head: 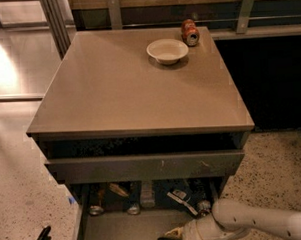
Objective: Place sponge into middle drawer
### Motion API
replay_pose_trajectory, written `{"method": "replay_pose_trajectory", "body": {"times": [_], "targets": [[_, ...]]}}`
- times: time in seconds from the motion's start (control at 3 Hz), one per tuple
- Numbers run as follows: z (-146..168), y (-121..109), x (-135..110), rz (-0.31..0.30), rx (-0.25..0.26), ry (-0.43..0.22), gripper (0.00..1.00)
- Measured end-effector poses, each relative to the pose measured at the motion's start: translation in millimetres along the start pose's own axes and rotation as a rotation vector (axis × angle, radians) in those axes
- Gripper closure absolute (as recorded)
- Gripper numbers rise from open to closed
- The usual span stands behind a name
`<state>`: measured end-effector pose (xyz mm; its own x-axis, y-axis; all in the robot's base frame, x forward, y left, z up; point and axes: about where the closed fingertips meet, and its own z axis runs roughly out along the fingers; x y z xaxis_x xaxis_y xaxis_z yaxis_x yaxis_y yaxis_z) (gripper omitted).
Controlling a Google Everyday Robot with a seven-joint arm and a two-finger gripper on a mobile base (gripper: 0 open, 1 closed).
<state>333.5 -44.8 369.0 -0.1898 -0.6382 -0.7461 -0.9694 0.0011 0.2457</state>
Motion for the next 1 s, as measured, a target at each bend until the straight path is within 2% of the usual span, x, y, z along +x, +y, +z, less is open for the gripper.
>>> {"method": "replay_pose_trajectory", "body": {"times": [0.67, 1.0], "targets": [[0.0, 0.0, 0.0, 0.000, 0.000, 0.000, 0.36], [0.1, 0.1, 0.0, 0.000, 0.000, 0.000, 0.05]]}}
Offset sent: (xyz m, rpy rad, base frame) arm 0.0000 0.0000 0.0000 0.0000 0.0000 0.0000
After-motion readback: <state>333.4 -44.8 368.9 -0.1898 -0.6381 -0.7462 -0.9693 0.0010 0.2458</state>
